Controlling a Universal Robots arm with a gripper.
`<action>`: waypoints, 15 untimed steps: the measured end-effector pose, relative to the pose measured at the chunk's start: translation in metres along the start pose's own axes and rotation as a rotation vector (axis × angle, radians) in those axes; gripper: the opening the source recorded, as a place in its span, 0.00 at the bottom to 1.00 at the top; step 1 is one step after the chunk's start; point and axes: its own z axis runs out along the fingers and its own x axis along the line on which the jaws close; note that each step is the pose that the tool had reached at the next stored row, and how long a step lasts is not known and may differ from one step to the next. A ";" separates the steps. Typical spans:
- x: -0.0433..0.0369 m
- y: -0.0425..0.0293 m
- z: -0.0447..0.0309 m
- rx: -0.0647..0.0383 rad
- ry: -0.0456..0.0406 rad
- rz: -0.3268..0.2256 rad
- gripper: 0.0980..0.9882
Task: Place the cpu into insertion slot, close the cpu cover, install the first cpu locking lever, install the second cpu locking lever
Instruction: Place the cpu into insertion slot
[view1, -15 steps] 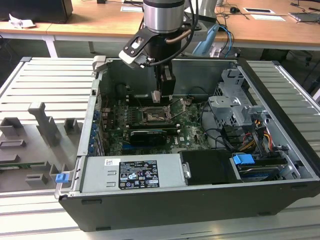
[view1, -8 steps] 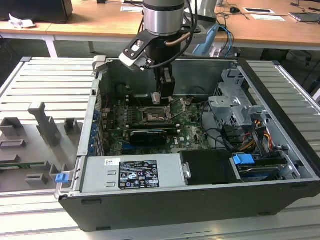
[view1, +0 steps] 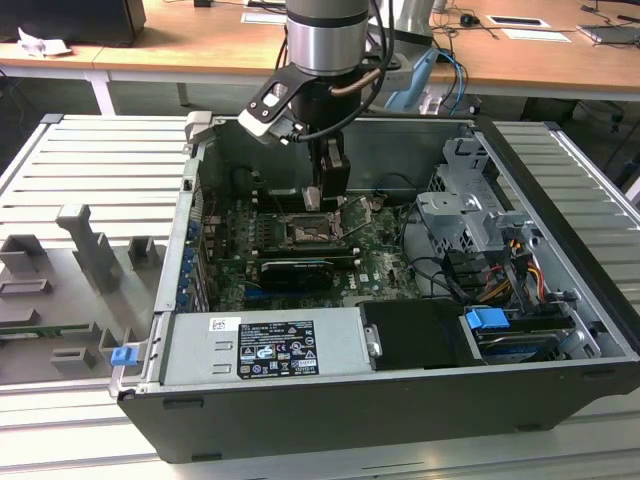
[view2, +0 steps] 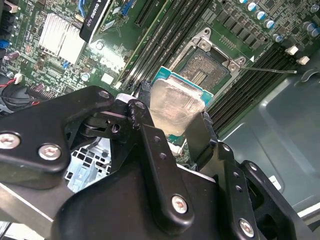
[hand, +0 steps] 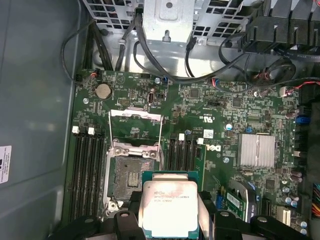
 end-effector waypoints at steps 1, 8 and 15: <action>0.0000 0.0000 0.0004 0.000 0.0000 0.000 0.48; 0.0000 -0.0003 0.0038 0.000 -0.0001 0.000 0.48; 0.0000 -0.0005 0.0064 0.000 -0.0001 0.000 0.48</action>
